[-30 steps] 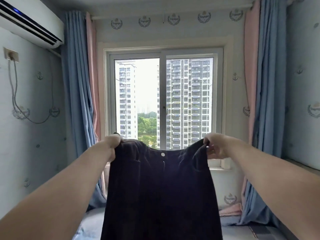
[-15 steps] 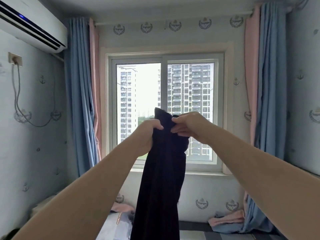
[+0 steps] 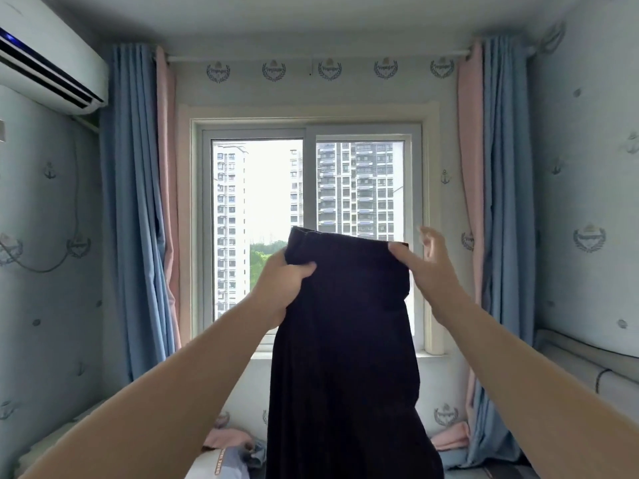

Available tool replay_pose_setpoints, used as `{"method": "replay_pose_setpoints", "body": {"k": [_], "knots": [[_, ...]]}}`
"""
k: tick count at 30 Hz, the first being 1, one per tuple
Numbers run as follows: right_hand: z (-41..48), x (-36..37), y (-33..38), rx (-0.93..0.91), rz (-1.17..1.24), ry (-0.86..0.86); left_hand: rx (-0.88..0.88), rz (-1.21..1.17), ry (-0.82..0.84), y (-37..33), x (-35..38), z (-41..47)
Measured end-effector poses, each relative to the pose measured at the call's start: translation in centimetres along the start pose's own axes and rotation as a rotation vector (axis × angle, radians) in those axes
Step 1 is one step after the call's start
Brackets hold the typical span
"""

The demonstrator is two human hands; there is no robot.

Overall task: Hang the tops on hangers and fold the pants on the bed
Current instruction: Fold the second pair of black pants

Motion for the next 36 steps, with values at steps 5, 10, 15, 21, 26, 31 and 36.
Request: {"method": "replay_pose_setpoints", "body": {"k": [5,10,15,21,26,31,36], "knots": [[-4.4,1.6,-8.2,0.59,0.311,0.604,-0.045,-0.131,0.052,-0.7,-2.4,-0.1],[-6.5,2.7,-5.8,0.614,0.388,0.622,-0.108,-0.172,0.096,-0.9,-4.2,-2.2],[-7.3,2.7,1.4,0.392,0.347,0.439,-0.047,-0.138,0.072,-4.0,-6.0,-5.0],[-10.8,2.8,10.5,0.218,0.217,0.38,0.163,0.073,-0.054,-10.3,-7.6,-10.0],[-16.4,1.9,16.4,0.122,0.088,0.309,0.317,0.285,-0.169,-14.3,-7.2,-16.7],[-24.2,0.9,20.1,0.112,0.068,0.278,0.341,0.292,-0.204,-16.3,-6.6,-24.7],[-31.1,0.3,22.2,0.164,0.074,0.254,0.259,0.284,-0.131,-17.8,-6.5,-31.5]]}}
Point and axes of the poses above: each hand's wrist, its own z-axis towards the middle knuckle, its own x-axis out of the palm, y = z × x, the point moved 4 cm from there along z, towards the middle knuckle, and after that the axes turned 8 degrees about y, right-handed, at the moved point
